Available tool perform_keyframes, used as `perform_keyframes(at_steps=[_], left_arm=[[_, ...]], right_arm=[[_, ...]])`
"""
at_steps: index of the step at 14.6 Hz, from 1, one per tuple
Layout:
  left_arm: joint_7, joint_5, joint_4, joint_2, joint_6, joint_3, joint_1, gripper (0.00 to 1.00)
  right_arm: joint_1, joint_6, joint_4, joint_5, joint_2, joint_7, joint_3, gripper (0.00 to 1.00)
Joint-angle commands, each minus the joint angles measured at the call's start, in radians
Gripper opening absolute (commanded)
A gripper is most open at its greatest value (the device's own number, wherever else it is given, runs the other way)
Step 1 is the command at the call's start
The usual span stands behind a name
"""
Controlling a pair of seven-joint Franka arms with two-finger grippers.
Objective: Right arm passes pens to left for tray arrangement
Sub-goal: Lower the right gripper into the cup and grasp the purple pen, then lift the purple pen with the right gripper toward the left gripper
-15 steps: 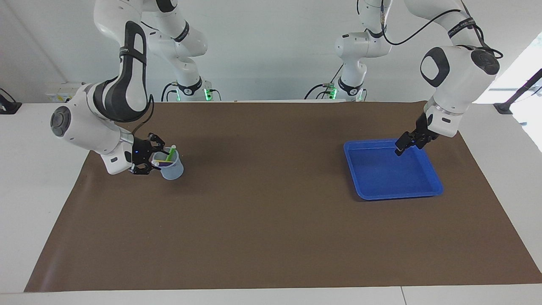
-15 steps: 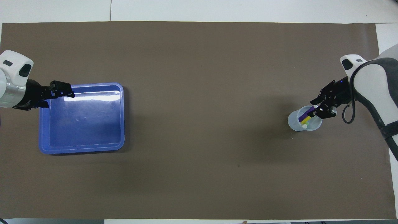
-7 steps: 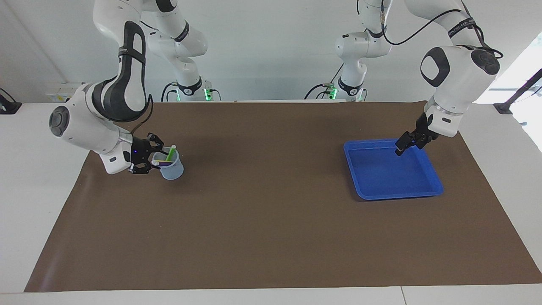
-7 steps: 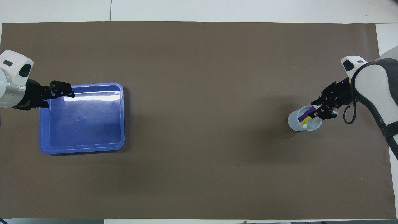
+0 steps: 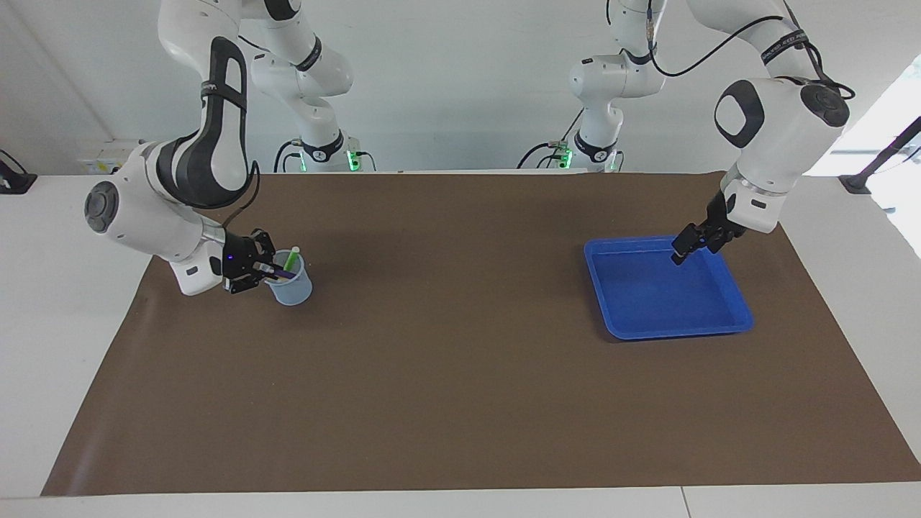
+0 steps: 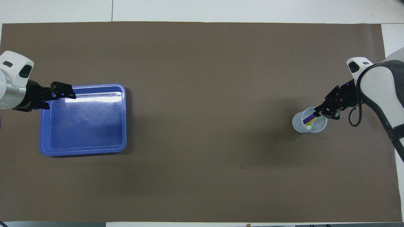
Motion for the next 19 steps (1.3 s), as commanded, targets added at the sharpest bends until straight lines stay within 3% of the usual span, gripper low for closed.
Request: perform_keyframes(at_steps=[1, 8, 10, 14, 17, 19], left_arm=[[0.005, -0.009, -0.002, -0.002, 0.010, 0.002, -0.003, 1.00], [-0.023, -0.040, -0.008, -0.003, 0.018, 0.002, 0.002, 1.00], [-0.124, -0.212, -0.001, -0.002, 0.020, 0.002, 0.009, 1.00], [-0.355, -0.427, 0.005, -0.013, 0.020, 0.002, 0.008, 1.00], [-0.486, -0.481, -0.002, -0.040, 0.047, -0.007, -0.009, 1.00], [-0.533, -0.496, -0.007, -0.069, 0.040, -0.008, -0.049, 1.00]], right_arm=[[0.000, 0.013, -0.023, 0.001, -0.035, 0.023, 0.005, 0.00], [0.007, -0.057, 0.006, -0.069, -0.176, 0.262, 0.021, 0.00], [0.007, -0.057, 0.003, -0.102, -0.225, 0.342, 0.042, 0.00], [0.007, -0.056, 0.009, -0.111, -0.274, 0.555, 0.108, 0.00], [0.006, -0.028, 0.023, -0.067, -0.272, 0.780, 0.174, 0.00], [0.006, 0.013, 0.020, 0.039, -0.272, 0.919, 0.223, 0.00]])
